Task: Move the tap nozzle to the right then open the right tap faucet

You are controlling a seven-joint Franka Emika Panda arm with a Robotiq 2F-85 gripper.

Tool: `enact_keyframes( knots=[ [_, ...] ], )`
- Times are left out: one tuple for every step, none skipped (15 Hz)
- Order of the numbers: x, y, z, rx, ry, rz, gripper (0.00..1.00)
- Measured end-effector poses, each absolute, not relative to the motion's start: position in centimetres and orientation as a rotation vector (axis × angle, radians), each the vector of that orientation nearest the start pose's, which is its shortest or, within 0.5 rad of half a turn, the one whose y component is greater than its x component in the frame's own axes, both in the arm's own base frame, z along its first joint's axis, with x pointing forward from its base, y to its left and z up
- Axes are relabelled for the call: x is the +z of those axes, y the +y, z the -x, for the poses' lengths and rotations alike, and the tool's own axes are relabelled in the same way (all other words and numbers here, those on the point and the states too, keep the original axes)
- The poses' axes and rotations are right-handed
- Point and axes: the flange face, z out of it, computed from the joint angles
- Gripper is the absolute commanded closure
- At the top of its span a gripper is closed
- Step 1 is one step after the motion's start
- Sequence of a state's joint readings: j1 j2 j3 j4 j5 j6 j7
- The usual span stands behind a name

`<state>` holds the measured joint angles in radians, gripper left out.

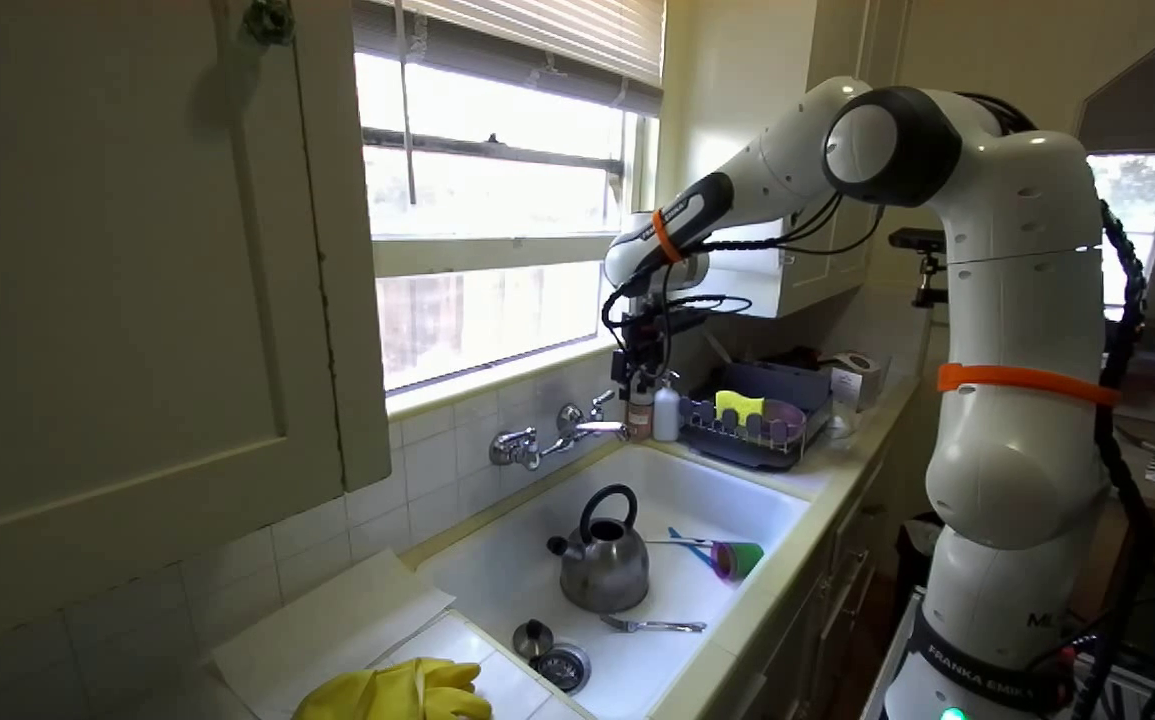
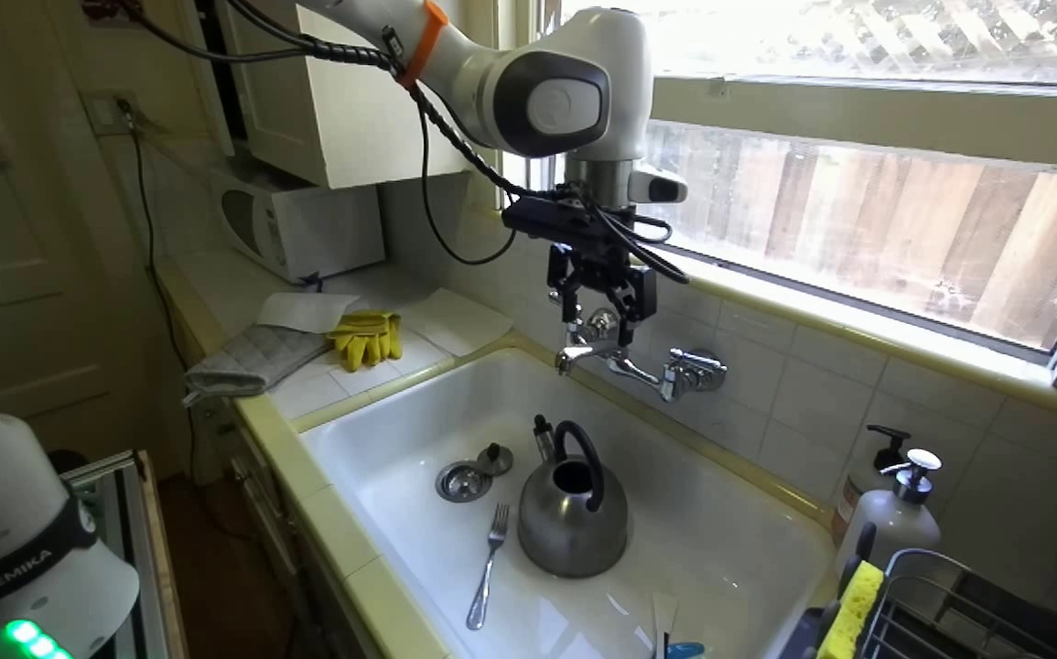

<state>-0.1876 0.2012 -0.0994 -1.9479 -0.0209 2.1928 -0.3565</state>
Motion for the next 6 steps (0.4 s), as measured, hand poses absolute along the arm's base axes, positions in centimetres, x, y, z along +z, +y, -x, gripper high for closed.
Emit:
enact_keyframes(
  knots=[
    [38.5,-16.4,-57.9,-0.039,-0.144,3.184,0.0],
    [38.6,-15.9,-57.8,-0.026,-0.151,3.179,0.0],
    [38.8,-15.6,-57.7,-0.017,-0.154,3.173,0.0],
    [39.0,-15.4,-57.7,-0.013,-0.153,3.169,0.0],
    [39.1,-15.4,-57.7,-0.016,-0.154,3.169,0.0],
    [39.1,-15.4,-57.7,-0.017,-0.154,3.17,0.0]
  ],
)
